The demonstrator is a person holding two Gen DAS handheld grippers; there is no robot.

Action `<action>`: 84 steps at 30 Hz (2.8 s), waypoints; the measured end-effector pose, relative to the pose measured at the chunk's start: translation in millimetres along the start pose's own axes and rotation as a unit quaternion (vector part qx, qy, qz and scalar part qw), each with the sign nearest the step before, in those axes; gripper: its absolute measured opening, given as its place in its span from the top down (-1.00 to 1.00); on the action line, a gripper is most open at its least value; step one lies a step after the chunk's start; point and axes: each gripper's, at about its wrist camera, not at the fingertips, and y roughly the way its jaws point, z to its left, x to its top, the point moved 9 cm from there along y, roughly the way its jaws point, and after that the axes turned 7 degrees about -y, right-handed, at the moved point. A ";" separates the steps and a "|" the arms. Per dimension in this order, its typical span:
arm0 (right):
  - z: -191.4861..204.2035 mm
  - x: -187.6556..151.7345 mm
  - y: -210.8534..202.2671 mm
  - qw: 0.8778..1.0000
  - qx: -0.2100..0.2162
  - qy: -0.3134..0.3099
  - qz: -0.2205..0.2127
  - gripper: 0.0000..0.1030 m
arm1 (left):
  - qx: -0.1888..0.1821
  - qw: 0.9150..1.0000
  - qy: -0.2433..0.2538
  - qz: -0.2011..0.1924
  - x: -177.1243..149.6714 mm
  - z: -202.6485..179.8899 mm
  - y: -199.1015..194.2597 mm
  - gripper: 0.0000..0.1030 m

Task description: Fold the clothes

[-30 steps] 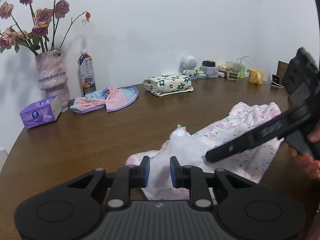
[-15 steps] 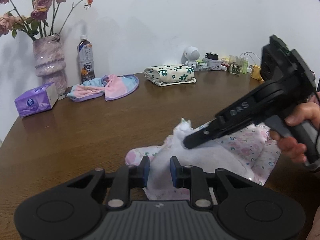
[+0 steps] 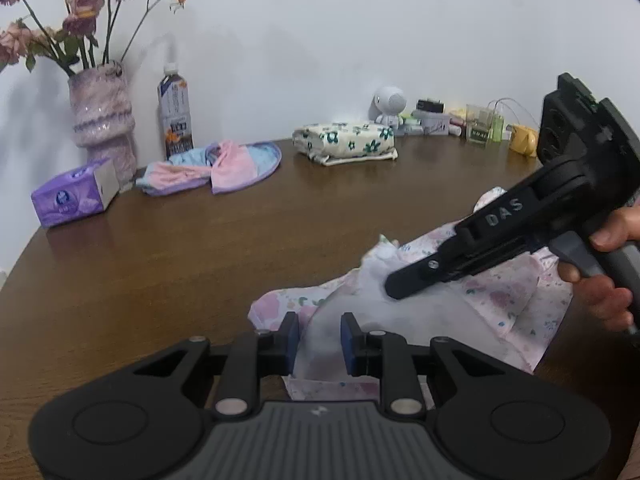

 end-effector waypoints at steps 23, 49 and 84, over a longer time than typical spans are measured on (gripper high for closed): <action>64.6 -15.4 -36.9 0.981 -0.014 -0.190 -0.028 0.62 | -0.021 0.999 0.019 0.041 -33.0 -30.0 -17.1 0.62; 52.2 -36.8 2.0 0.943 -0.111 -0.315 -0.012 0.71 | -0.008 0.999 -0.021 0.041 -4.8 9.7 27.1 0.61; 54.1 -63.1 -38.3 0.944 -0.102 -0.313 -0.035 0.65 | 0.017 0.976 -0.219 0.007 -38.2 25.8 -47.0 -0.14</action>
